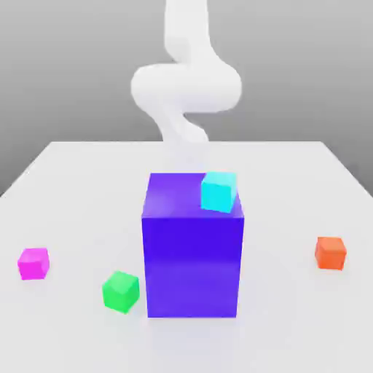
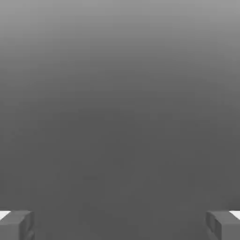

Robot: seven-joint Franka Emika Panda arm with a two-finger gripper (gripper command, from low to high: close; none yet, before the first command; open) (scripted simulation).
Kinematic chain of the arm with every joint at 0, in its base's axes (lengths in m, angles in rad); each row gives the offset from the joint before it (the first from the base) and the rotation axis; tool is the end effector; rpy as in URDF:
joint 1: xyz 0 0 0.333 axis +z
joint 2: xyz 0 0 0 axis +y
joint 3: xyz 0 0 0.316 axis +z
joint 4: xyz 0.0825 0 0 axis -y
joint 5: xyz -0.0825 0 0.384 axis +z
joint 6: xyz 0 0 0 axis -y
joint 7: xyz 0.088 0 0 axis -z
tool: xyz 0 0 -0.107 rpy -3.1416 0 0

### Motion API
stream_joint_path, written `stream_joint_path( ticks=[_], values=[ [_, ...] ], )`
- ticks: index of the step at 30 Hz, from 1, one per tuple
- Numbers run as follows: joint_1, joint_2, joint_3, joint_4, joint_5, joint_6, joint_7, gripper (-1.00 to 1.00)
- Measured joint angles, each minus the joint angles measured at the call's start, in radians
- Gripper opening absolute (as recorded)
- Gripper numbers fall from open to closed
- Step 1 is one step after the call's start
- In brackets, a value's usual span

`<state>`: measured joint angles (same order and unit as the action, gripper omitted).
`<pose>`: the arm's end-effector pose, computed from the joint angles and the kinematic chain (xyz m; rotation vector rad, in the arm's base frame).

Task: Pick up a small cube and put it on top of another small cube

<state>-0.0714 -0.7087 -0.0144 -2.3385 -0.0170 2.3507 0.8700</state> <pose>0.3803 -0.0347 0.6640 -2.4157 1.2400 -0.9488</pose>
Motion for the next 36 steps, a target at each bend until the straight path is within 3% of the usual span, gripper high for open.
stream_joint_path(
  ticks=[10, 16, 22, 28, 29, 36],
  values=[
    [-0.265, 0.367, -0.103, -0.155, -0.053, 0.204, 0.270, 0.00],
    [-0.386, 0.584, -0.203, -0.247, -0.037, 0.326, 0.396, 0.00],
    [-0.528, 0.808, -0.262, -0.336, 0.101, 0.447, 0.432, 0.00],
    [-0.646, 1.027, -0.128, -0.309, 0.260, 0.608, 0.333, 0.00],
    [-0.662, 1.052, -0.109, -0.304, 0.272, 0.628, 0.323, -1.00],
    [-0.666, 1.054, -0.105, -0.304, 0.270, 0.630, 0.325, -1.00]
  ],
)
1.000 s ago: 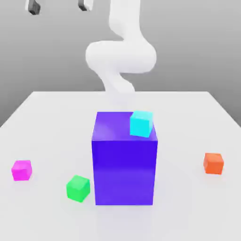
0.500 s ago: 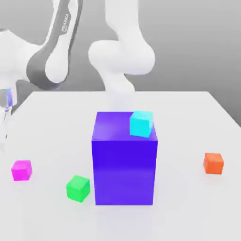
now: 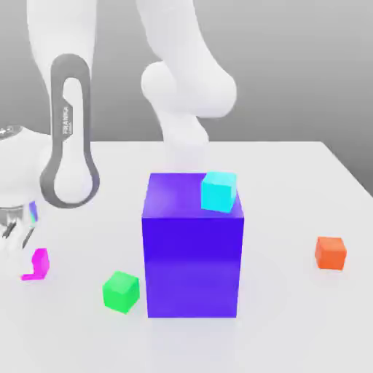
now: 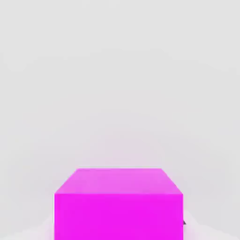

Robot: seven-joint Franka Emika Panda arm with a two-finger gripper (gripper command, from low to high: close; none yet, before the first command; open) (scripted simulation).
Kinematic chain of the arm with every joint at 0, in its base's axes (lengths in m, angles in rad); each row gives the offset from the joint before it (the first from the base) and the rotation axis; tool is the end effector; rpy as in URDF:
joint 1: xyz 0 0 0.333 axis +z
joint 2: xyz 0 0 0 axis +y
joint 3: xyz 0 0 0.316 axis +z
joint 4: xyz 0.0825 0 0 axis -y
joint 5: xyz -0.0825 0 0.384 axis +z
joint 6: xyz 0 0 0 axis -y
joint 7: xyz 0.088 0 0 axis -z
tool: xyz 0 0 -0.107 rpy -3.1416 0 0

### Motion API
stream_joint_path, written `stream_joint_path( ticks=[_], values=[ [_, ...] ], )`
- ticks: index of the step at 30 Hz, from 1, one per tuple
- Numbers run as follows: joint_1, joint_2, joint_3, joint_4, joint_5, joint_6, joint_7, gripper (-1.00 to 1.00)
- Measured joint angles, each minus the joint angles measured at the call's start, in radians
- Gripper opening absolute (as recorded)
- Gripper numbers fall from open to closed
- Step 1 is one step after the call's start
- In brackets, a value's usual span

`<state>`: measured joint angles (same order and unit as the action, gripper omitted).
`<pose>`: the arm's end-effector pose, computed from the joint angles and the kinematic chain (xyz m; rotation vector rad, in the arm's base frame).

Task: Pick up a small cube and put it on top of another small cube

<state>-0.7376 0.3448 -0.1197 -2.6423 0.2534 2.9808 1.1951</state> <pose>0.2516 -0.3256 0.1297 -1.2895 2.8647 -0.0016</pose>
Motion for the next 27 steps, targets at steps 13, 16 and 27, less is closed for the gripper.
stream_joint_path(
  ticks=[13, 16, 27],
  values=[
    [0.205, -0.339, -0.013, -0.104, -0.151, -0.219, 0.348, -1.00],
    [0.264, -0.393, 0.014, -0.131, -0.164, -0.241, 0.468, -1.00],
    [0.332, -0.457, 0.164, -0.205, -0.252, -0.242, 0.838, -1.00]
  ],
)
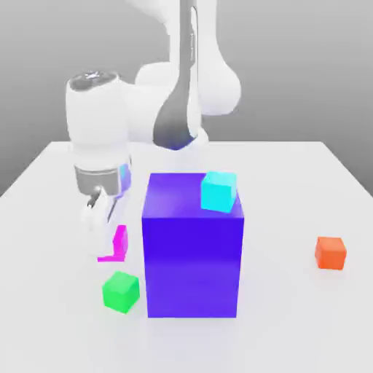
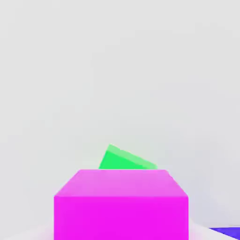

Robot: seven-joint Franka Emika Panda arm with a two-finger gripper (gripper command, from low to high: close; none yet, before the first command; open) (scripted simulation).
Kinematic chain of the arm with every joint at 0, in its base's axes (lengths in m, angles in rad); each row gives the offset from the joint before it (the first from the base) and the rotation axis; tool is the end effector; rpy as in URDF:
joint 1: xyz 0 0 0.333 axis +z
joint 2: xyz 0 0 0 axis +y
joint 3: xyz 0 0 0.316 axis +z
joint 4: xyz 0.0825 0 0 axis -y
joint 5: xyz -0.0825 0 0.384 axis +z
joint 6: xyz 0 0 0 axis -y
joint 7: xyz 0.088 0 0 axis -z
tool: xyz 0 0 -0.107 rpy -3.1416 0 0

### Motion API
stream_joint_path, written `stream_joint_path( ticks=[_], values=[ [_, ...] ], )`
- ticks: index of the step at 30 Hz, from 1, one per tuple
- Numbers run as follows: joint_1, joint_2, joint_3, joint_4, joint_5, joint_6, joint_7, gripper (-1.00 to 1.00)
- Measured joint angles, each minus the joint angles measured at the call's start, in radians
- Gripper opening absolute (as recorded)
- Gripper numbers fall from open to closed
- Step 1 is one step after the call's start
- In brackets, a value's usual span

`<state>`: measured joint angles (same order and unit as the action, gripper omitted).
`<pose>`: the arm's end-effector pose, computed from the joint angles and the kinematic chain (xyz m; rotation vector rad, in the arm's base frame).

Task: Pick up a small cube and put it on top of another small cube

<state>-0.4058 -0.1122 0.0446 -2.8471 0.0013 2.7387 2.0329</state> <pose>0.3390 -0.1288 0.2295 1.1448 -2.9253 0.0091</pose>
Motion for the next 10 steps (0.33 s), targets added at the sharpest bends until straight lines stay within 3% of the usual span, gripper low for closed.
stream_joint_path(
  ticks=[6, 7, 10],
  values=[
    [-0.002, 0.156, 0.000, 0.006, -0.024, 0.149, 0.021, -1.00],
    [-0.002, 0.180, 0.001, 0.006, -0.023, 0.173, 0.020, 1.00],
    [-0.002, 0.180, 0.001, 0.006, -0.023, 0.173, 0.020, 1.00]
  ],
)
